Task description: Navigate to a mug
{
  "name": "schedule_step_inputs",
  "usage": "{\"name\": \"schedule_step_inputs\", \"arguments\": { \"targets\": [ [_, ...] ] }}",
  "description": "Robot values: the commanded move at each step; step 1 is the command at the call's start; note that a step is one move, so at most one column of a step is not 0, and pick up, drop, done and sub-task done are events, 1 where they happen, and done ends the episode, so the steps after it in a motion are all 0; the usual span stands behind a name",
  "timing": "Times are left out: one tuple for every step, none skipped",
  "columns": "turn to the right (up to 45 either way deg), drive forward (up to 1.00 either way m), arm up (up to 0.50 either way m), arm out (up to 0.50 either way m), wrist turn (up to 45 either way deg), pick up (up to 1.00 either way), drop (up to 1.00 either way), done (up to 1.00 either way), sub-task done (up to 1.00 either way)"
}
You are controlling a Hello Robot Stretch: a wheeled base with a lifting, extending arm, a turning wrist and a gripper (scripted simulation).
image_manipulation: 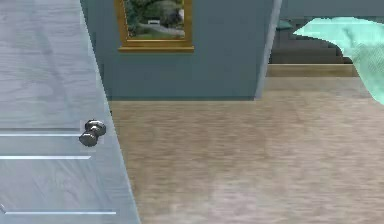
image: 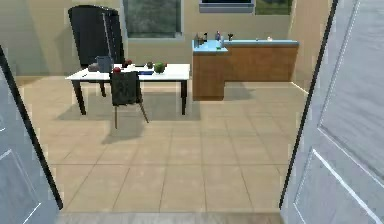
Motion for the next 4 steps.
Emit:
{"name": "schedule_step_inputs", "arguments": {
  "targets": [
    [0.0,1.0,0.0,0.0,0.0,0.0,0.0,0.0,0.0],
    [0.0,1.0,0.0,0.0,0.0,0.0,0.0,0.0,0.0],
    [-3.0,0.0,0.0,0.0,0.0,0.0,0.0,0.0,0.0],
    [0.0,0.25,0.0,0.0,0.0,0.0,0.0,0.0,0.0]
  ]
}}
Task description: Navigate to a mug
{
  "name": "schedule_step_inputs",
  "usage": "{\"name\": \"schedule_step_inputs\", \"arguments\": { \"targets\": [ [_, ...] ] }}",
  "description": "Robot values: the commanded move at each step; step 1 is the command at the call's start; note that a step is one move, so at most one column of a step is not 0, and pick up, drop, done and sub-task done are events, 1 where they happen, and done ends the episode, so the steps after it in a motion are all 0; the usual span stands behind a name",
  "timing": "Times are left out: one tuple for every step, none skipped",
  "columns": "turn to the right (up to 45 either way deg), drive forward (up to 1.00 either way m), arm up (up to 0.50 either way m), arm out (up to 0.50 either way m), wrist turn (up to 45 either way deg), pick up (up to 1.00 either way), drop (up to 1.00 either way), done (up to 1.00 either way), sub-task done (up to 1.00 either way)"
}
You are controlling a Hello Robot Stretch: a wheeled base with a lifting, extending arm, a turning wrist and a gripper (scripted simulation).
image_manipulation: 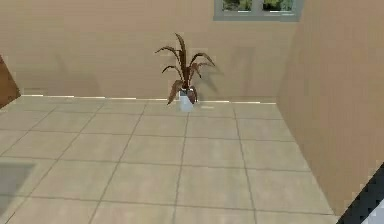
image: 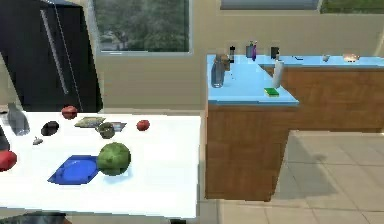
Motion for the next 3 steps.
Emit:
{"name": "schedule_step_inputs", "arguments": {
  "targets": [
    [-24.0,0.0,0.0,0.0,0.0,0.0,0.0,0.0,0.0],
    [0.0,1.0,0.0,0.0,0.0,0.0,0.0,0.0,0.0],
    [0.0,0.0,0.0,0.0,0.0,0.0,0.0,1.0,0.0]
  ]
}}
